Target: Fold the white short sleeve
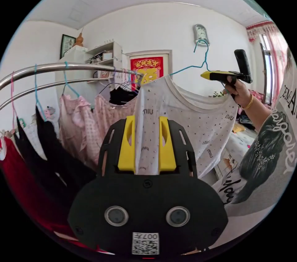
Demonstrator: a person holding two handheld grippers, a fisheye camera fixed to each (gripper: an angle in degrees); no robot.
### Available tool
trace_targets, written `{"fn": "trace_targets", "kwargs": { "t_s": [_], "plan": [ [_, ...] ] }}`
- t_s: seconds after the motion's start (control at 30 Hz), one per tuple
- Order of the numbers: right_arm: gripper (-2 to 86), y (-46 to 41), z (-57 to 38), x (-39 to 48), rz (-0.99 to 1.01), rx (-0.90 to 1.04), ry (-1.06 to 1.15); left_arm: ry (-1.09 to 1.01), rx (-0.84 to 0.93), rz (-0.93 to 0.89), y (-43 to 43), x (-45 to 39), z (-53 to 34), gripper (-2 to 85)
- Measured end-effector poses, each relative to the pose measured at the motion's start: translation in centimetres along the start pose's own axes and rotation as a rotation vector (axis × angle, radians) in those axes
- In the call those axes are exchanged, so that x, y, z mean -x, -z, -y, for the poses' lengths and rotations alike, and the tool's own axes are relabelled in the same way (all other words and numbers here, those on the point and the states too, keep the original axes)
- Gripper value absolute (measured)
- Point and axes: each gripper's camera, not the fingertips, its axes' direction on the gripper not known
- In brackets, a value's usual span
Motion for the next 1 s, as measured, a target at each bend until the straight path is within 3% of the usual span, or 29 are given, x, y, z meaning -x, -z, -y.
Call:
{"fn": "trace_targets", "kwargs": {
  "t_s": [0.2,0.33,0.6,0.7,0.77,0.83,1.0],
  "plan": [
    [0.1,12.5,-3.1,6.1,-0.146,0.12,-0.112,-0.005,-0.009,-0.526,-10.4,-8.8,8.4,14.4],
    [0.0,21.4,-6.3,9.7,-0.269,0.136,-0.254,-0.013,0.085,-0.973,-17.0,-19.2,14.4,6.6],
    [-0.3,35.1,-13.9,15.8,-0.465,0.205,-0.407,-0.065,0.199,-1.353,-21.7,-41.2,23.6,0.7],
    [-0.5,38.5,-17.3,16.8,-0.54,0.351,-0.497,-0.167,0.261,-1.339,-23.0,-51.0,27.7,-0.4],
    [-0.4,43.2,-19.7,18.7,-0.609,0.262,-0.535,-0.184,0.266,-1.41,-24.2,-55.9,30.3,-0.6],
    [-0.4,51.3,-23.6,21.5,-0.639,0.048,-0.644,-0.168,0.253,-1.596,-25.9,-62.1,33.5,-0.8],
    [-0.4,62.2,-28.9,27.4,-0.771,-0.067,-0.728,-0.284,0.253,-1.654,-25.7,-76.8,39.0,-0.9]
  ]
}}
